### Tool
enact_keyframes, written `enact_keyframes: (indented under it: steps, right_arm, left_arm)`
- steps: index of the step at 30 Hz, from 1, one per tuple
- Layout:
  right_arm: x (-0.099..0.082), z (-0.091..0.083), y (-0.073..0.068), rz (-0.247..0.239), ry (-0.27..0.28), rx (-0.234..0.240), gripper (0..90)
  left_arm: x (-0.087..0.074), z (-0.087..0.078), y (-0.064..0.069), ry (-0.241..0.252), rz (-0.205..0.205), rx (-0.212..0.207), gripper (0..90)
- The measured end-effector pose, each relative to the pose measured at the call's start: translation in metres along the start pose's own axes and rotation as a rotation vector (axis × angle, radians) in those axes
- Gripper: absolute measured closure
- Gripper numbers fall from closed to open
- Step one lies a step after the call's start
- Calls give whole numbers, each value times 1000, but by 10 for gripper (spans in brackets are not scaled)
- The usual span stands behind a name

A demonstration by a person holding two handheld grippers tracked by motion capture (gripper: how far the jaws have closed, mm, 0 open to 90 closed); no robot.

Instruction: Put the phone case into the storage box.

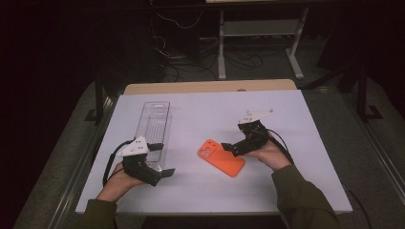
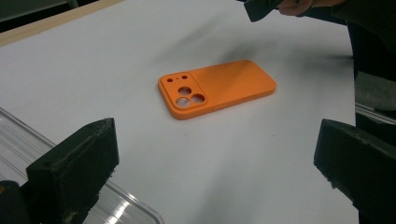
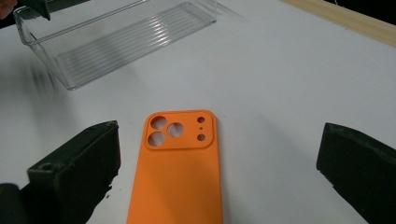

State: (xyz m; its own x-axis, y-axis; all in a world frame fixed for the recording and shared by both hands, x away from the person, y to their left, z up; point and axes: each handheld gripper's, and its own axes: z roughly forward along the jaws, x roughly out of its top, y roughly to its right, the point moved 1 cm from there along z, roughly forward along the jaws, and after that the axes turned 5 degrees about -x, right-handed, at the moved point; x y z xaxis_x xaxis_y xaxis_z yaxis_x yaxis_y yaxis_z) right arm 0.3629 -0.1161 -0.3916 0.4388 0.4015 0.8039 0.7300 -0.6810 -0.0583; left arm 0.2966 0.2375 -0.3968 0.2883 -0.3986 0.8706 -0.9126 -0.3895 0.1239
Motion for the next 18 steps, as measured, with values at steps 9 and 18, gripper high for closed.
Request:
enact_keyframes:
  steps: [9, 18]
  right_arm:
    - [1, 0, 0, -14, -9, -1, 0]
    - [1, 0, -2, -20, -29, -3, 0]
  left_arm:
    - [0, 0, 0, 0, 6, 2, 0]
    - [0, 0, -1, -1, 8, 8, 0]
